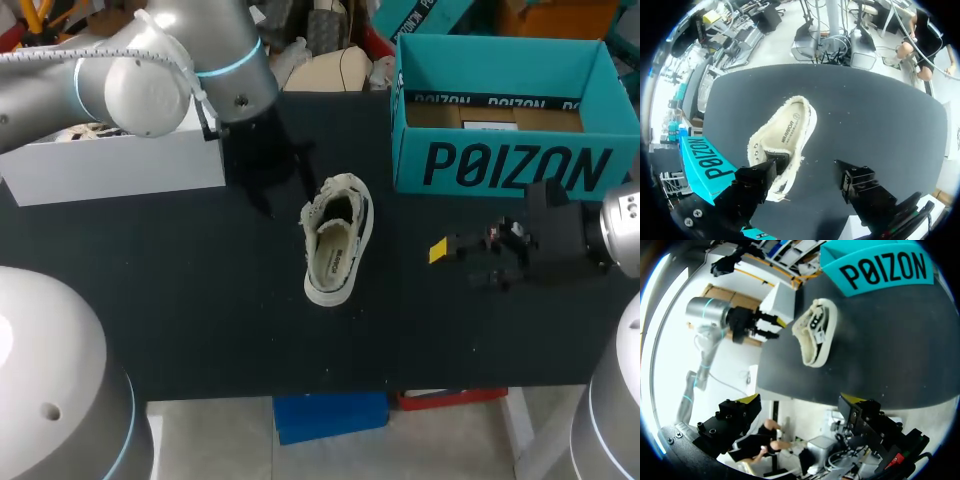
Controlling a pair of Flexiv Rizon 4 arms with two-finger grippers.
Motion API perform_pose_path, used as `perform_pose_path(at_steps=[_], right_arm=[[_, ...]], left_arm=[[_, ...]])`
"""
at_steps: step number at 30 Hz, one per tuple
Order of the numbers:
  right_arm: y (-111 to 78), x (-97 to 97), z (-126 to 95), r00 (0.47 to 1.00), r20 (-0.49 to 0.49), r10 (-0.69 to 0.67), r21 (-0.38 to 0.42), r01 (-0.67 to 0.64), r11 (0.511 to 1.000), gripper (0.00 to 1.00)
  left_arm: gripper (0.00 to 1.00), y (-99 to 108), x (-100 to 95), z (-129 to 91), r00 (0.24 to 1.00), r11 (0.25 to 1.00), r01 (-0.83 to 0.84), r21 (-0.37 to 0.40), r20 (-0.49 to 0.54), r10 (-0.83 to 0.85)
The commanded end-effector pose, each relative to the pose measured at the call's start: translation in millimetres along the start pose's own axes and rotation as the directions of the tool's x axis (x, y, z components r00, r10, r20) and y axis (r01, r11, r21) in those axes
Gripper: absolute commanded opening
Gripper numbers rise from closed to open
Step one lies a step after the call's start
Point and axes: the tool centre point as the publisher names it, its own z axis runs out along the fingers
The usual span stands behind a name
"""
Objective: Take the shoe out of the shoebox, open the shoe tongue, remove and reinsert the insole, then place the shoe into the shoebox
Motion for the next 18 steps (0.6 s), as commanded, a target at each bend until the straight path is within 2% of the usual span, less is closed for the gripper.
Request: perform_pose_path(at_steps=[1, 5, 6, 7, 18], right_arm=[[0.0, 0.4, -0.6, 1.000, 0.001, 0.000, 0.001, 0.000, 1.000, 1.00], [0.0, 0.4, -0.6, 1.000, 0.001, 0.000, 0.001, 0.000, 1.000, 1.00], [0.0, 0.4, -0.6, 1.000, 0.001, 0.000, 0.001, 0.000, 1.000, 1.00], [0.0, 0.4, -0.6, 1.000, 0.001, 0.000, 0.001, 0.000, 1.000, 1.00], [0.0, 0.4, -0.6, 1.000, 0.001, 0.000, 0.001, 0.000, 1.000, 1.00]], left_arm=[[0.79, -5.7, 1.0, 4.4, 0.997, 0.998, -0.066, -0.022, 0.025, 0.066], [0.81, -6.5, 0.5, 9.8, 0.994, 0.995, -0.103, -0.013, 0.030, 0.104], [0.86, -7.6, 0.2, 10.4, 0.994, 0.995, -0.103, -0.011, 0.031, 0.103], [1.00, -7.7, 0.1, 11.1, 0.994, 0.994, -0.106, -0.006, 0.035, 0.106], [1.00, -7.4, 0.6, 11.4, 0.994, 0.995, -0.102, 0.002, 0.033, 0.101]])
